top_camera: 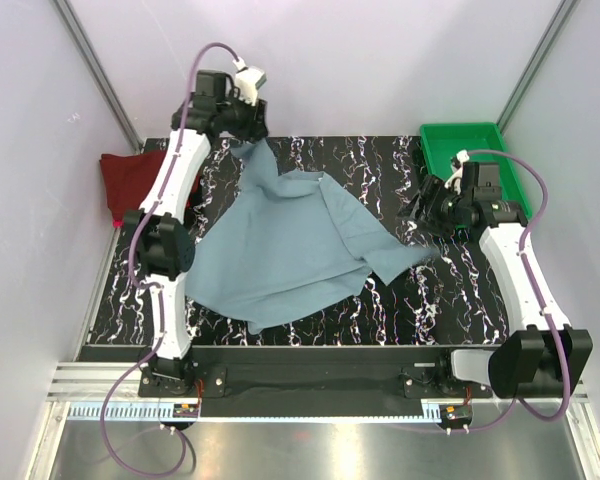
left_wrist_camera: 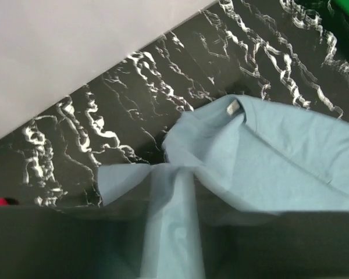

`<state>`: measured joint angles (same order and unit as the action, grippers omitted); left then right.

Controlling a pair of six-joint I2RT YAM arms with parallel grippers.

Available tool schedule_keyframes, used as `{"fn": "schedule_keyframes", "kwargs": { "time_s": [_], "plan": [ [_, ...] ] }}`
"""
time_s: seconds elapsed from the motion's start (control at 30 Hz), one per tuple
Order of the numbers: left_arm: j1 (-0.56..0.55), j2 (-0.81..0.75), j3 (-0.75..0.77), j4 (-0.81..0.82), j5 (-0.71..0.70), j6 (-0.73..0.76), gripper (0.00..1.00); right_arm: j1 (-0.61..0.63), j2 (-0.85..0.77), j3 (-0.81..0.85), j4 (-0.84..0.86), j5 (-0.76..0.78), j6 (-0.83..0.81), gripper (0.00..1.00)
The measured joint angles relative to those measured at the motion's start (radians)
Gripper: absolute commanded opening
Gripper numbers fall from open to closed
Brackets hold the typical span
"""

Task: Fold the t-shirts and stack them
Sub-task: Flatten the tshirt out

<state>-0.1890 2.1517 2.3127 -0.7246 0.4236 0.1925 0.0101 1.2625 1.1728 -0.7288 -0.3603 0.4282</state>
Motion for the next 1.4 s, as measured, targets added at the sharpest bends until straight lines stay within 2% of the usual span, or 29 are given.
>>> {"fn": "schedule_keyframes", "kwargs": {
  "time_s": [0.1, 0.2, 0.3, 0.37, 0.67, 0.77, 0.93, 1.23, 1.4],
  "plan": [
    [-0.040, 0.034, 0.003, 0.000, -0.028, 0.008, 0.70, 0.000, 0.036, 0.055, 0.003, -0.017, -0.026, 0.74],
    [-0.071, 0.063, 0.011, 0.000, -0.076, 0.009, 0.74, 0.000, 0.109, 0.173, 0.025, -0.048, -0.064, 0.72],
    [-0.095, 0.056, 0.009, -0.007, -0.123, 0.010, 0.73, 0.000, 0.198, 0.299, 0.056, -0.071, -0.127, 0.66],
    [-0.097, 0.023, -0.019, -0.008, -0.128, 0.005, 0.73, 0.000, 0.261, 0.366, 0.067, -0.076, -0.173, 0.65],
    [-0.051, -0.455, -0.650, -0.034, -0.105, -0.154, 0.68, 0.088, 0.689, 0.748, 0.016, -0.073, -0.491, 0.68],
    [-0.022, -0.521, -0.779, -0.043, -0.100, -0.201, 0.65, 0.152, 0.822, 0.893, -0.031, -0.080, -0.548, 0.68],
    [0.022, -0.541, -0.919, -0.056, -0.041, -0.272, 0.64, 0.240, 1.014, 1.114, -0.085, -0.129, -0.565, 0.69],
    [0.025, -0.542, -1.078, -0.068, 0.006, -0.353, 0.64, 0.260, 1.130, 1.105, -0.125, -0.172, -0.541, 0.71],
    [0.033, -0.490, -1.082, -0.061, 0.026, -0.378, 0.64, 0.258, 1.191, 1.097, -0.134, -0.242, -0.510, 0.71]
  ]
}}
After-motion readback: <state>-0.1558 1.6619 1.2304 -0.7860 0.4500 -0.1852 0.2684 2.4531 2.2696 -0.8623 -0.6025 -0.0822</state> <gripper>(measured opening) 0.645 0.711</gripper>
